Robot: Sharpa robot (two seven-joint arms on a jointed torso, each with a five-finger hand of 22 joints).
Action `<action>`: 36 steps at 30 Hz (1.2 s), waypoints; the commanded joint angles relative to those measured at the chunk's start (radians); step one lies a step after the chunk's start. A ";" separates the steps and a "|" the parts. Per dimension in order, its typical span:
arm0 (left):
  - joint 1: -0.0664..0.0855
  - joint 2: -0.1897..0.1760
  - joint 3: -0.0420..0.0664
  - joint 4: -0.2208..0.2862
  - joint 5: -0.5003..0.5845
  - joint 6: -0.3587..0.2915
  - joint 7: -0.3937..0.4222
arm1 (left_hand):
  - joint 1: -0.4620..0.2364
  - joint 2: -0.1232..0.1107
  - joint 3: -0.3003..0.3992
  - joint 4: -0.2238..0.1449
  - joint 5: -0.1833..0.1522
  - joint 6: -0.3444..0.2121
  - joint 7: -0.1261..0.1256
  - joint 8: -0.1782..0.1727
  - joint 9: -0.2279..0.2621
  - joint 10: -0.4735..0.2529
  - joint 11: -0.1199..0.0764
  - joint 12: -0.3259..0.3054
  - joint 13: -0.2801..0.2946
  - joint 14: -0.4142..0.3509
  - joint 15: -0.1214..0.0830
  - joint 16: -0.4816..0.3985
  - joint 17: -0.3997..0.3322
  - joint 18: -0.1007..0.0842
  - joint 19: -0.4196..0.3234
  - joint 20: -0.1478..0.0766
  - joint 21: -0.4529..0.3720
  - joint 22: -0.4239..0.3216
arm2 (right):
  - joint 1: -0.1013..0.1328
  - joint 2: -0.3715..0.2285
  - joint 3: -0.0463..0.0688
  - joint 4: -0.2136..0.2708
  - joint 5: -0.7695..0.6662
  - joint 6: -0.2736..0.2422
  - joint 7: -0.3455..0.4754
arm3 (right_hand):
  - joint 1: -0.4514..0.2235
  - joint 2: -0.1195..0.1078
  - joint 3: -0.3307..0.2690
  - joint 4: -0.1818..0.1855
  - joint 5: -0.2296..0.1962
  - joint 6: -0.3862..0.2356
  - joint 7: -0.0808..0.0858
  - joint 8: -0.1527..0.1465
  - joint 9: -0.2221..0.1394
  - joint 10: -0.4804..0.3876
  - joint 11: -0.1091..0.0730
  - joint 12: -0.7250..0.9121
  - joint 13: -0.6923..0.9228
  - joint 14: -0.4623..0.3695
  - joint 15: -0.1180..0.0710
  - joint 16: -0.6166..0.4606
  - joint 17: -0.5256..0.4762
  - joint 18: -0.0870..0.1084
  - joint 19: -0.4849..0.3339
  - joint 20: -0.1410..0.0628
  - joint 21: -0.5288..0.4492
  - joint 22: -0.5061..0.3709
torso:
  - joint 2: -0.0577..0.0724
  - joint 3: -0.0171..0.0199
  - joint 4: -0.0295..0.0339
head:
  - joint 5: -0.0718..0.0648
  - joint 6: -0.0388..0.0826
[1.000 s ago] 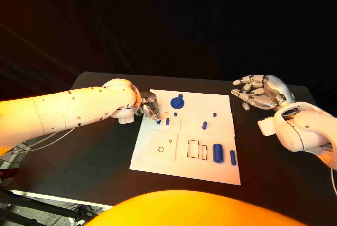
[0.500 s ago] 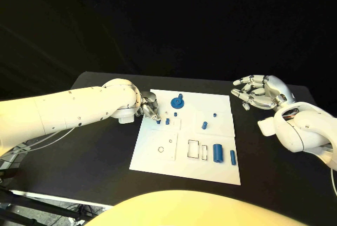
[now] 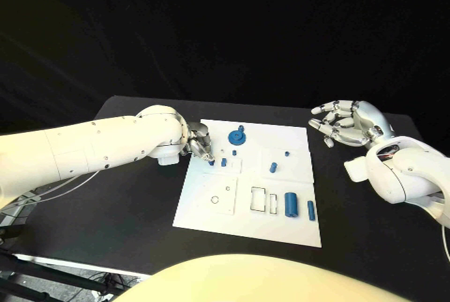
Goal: Assemble the parts on the task board
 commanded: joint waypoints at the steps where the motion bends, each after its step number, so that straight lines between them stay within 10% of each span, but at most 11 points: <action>1: 0.000 0.002 0.000 0.002 -0.005 0.018 -0.002 | -0.002 0.012 0.201 -0.206 0.005 0.008 0.000 -0.007 0.001 0.003 -0.001 0.001 0.000 0.101 -0.006 0.006 0.243 -0.011 0.009 -0.001 0.005 0.011 | -0.001 0.000 0.000 0.000 -0.001 0.004 0.014 | -0.013 0.000 0.006 0.000 0.002 -0.001 0.005 0.006 0.001 0.001 -0.004 0.005 0.000 -0.002 -0.003 -0.004 0.001 0.005 0.006 -0.002 0.000 0.001 | 0.000 0.0001 -0.0006 | 0.000 0.000; 36: -0.005 0.021 -0.009 -0.010 0.005 0.029 -0.008 | -0.004 0.011 0.201 -0.208 0.008 0.010 0.000 -0.008 0.002 0.004 -0.001 0.000 0.000 0.101 -0.006 0.005 0.242 -0.011 0.009 -0.001 0.005 0.011 | -0.001 0.001 0.000 0.002 -0.001 0.004 0.013 | -0.013 0.000 0.006 0.000 0.002 -0.001 0.005 0.006 0.001 0.001 -0.004 0.005 0.000 -0.002 -0.003 -0.004 0.001 0.005 0.006 -0.002 0.000 0.001 | 0.001 0.0014 -0.0015 | -0.003 0.000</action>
